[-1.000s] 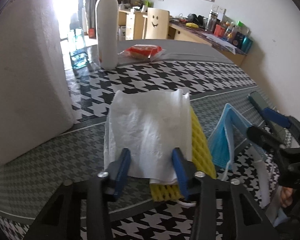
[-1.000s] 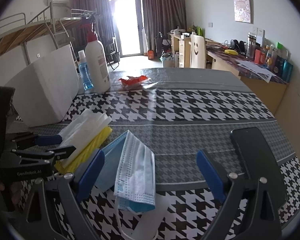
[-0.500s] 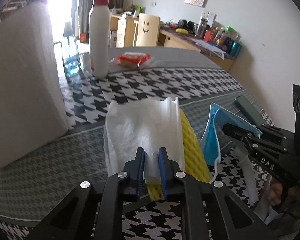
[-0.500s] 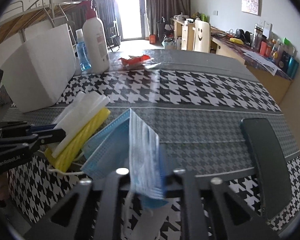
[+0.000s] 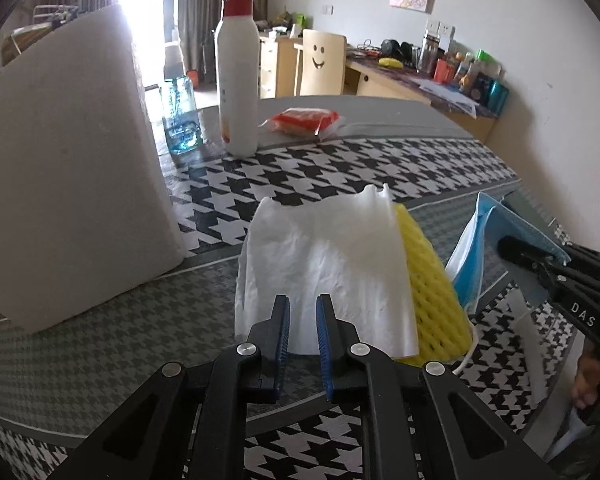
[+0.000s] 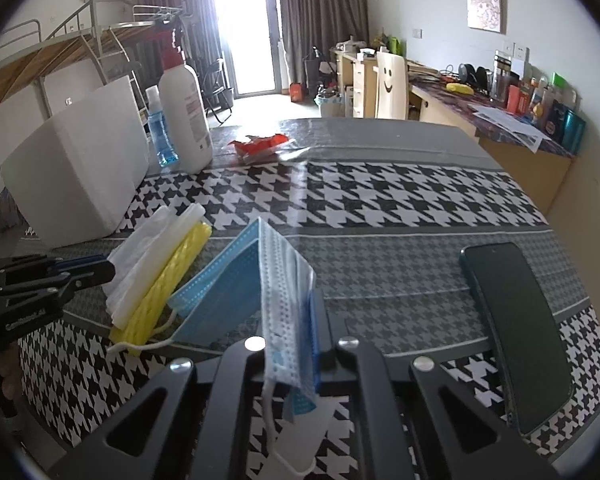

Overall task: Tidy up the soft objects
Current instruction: 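Grasp the blue face mask with the right gripper while the left gripper holds the tissue, then lift the tissue and sponge with the left gripper while the right gripper lifts the mask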

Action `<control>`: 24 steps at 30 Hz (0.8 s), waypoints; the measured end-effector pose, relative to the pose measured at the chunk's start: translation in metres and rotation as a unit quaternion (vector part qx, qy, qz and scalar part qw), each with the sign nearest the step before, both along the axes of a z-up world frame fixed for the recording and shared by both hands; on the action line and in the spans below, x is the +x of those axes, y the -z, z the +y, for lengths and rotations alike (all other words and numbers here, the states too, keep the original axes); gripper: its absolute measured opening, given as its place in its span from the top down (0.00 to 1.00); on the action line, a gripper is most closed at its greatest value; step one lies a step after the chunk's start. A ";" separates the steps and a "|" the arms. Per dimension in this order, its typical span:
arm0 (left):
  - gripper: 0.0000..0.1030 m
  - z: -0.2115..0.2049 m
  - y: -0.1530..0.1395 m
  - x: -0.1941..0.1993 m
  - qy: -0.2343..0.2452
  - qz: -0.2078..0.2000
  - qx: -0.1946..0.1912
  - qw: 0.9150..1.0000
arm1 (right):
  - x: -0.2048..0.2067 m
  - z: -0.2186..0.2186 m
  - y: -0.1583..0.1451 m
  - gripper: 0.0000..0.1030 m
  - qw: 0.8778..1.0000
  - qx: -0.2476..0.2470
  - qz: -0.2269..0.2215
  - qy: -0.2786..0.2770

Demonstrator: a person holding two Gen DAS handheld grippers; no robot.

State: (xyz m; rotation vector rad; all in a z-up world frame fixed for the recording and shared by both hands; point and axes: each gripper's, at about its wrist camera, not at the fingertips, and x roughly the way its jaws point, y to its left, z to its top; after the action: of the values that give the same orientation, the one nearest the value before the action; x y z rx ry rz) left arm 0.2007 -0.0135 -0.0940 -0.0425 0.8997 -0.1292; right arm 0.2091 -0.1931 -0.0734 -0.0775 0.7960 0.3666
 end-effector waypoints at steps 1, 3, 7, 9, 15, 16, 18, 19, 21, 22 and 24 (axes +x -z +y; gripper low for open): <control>0.74 -0.001 0.001 0.001 0.001 0.003 0.003 1.000 | 0.000 0.001 0.001 0.91 1.000 -0.001 0.000 -0.001; 0.57 -0.002 0.003 0.003 -0.001 0.005 0.010 1.000 | -0.001 0.002 0.001 0.91 1.000 -0.002 0.001 -0.003; 0.44 -0.001 0.008 0.007 -0.003 0.011 0.015 1.000 | -0.002 0.004 0.002 0.90 1.000 -0.002 0.002 -0.006; 0.44 -0.001 0.010 0.010 -0.001 0.018 0.010 1.000 | -0.002 0.004 0.003 0.90 1.000 -0.002 0.004 -0.007; 0.46 0.003 0.013 0.013 0.002 0.024 -0.012 1.000 | -0.002 0.005 0.004 0.90 1.000 -0.001 0.006 -0.009; 0.55 0.003 0.013 0.014 0.002 0.025 -0.012 1.000 | -0.002 0.005 0.005 0.90 1.000 -0.002 0.006 -0.010; 0.78 0.003 0.013 0.014 -0.006 0.021 0.007 1.000 | -0.002 0.005 0.004 0.90 1.000 -0.002 0.007 -0.009; 0.85 0.004 0.014 0.014 -0.009 0.020 0.011 1.000 | -0.002 0.004 0.004 0.90 1.000 -0.001 0.007 -0.009; 0.90 0.006 0.014 0.015 -0.011 0.018 0.014 1.000 | -0.003 0.003 0.004 0.90 1.000 0.001 0.006 -0.009; 0.94 0.006 0.014 0.015 -0.011 0.018 0.015 1.000 | -0.004 0.003 0.004 0.90 1.000 0.001 0.005 -0.008; 0.97 0.006 0.014 0.014 -0.005 0.020 0.009 1.000 | -0.006 0.001 0.004 0.90 1.000 0.002 0.004 -0.007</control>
State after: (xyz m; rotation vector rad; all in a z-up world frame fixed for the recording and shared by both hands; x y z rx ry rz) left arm 0.2146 -0.0079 -0.1076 -0.0323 0.9398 -0.1115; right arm 0.2036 -0.1916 -0.0769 -0.0773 0.8026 0.3816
